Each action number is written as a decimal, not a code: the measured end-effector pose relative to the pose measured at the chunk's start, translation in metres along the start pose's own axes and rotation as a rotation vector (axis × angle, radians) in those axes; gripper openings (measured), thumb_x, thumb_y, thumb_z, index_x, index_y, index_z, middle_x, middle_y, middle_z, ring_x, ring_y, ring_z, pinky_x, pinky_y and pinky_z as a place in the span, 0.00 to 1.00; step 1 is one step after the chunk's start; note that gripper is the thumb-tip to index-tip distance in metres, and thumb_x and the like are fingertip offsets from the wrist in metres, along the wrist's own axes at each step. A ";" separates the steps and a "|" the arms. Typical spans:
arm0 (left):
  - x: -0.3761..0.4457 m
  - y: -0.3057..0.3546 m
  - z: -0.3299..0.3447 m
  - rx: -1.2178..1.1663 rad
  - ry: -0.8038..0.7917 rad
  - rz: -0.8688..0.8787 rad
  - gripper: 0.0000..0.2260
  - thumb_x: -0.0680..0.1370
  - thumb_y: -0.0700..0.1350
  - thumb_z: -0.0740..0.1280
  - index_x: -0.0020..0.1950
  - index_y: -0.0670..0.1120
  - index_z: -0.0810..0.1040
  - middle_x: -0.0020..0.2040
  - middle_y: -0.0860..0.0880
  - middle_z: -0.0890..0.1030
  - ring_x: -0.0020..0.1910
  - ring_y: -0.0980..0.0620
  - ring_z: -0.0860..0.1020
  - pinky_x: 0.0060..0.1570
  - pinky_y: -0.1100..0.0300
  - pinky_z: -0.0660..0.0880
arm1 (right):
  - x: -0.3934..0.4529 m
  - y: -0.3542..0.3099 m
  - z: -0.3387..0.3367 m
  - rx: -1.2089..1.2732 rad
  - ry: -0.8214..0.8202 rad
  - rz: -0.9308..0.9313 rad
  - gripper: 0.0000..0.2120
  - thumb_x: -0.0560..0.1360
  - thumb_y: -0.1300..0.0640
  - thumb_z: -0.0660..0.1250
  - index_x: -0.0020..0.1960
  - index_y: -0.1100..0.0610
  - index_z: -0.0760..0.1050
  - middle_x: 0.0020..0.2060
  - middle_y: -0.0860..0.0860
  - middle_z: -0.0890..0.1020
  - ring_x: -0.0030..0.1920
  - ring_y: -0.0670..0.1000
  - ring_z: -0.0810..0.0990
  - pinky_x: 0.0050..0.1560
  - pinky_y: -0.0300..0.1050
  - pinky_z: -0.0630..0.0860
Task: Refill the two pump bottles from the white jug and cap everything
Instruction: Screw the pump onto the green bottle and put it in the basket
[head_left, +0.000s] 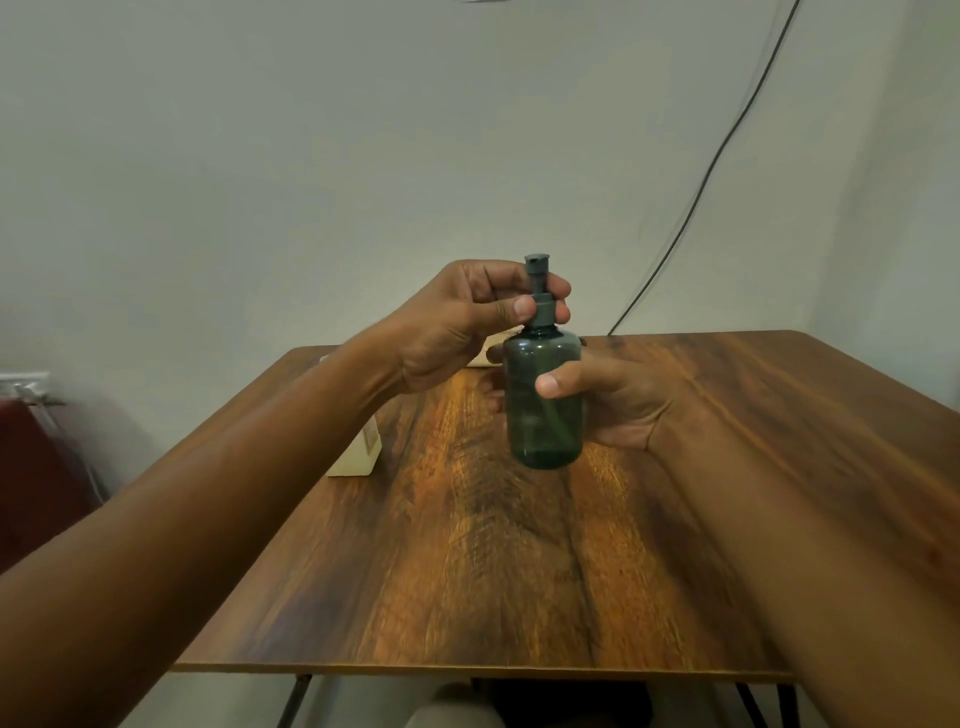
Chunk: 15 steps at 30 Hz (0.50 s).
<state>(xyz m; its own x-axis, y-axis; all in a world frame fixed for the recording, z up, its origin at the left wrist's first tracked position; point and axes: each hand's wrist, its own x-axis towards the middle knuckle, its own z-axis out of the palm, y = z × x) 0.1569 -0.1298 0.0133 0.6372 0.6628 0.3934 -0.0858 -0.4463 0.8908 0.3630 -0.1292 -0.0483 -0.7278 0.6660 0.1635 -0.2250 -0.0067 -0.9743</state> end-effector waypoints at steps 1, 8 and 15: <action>0.000 0.001 -0.005 0.028 0.019 0.001 0.13 0.81 0.37 0.65 0.65 0.36 0.78 0.55 0.41 0.83 0.58 0.45 0.81 0.61 0.52 0.77 | 0.002 -0.002 -0.001 -0.064 0.058 0.002 0.32 0.66 0.57 0.80 0.68 0.55 0.74 0.56 0.56 0.82 0.59 0.58 0.82 0.60 0.55 0.78; 0.005 0.007 -0.034 0.238 0.132 -0.025 0.16 0.80 0.44 0.68 0.67 0.40 0.79 0.61 0.44 0.85 0.66 0.47 0.80 0.71 0.46 0.71 | 0.036 -0.005 0.009 -0.465 0.409 -0.095 0.20 0.66 0.45 0.81 0.56 0.42 0.81 0.50 0.44 0.86 0.54 0.46 0.85 0.51 0.43 0.83; 0.008 0.019 -0.094 0.651 0.285 -0.144 0.26 0.83 0.55 0.62 0.79 0.48 0.68 0.77 0.50 0.72 0.77 0.50 0.68 0.75 0.50 0.64 | 0.078 -0.017 0.006 -0.478 0.433 -0.067 0.28 0.65 0.47 0.82 0.63 0.49 0.80 0.58 0.51 0.85 0.60 0.55 0.83 0.66 0.60 0.78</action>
<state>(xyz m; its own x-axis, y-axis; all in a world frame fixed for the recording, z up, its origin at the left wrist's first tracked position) 0.0880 -0.0766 0.0549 0.3758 0.8333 0.4055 0.5137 -0.5515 0.6573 0.3061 -0.0818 -0.0178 -0.3723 0.8949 0.2461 0.1251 0.3111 -0.9421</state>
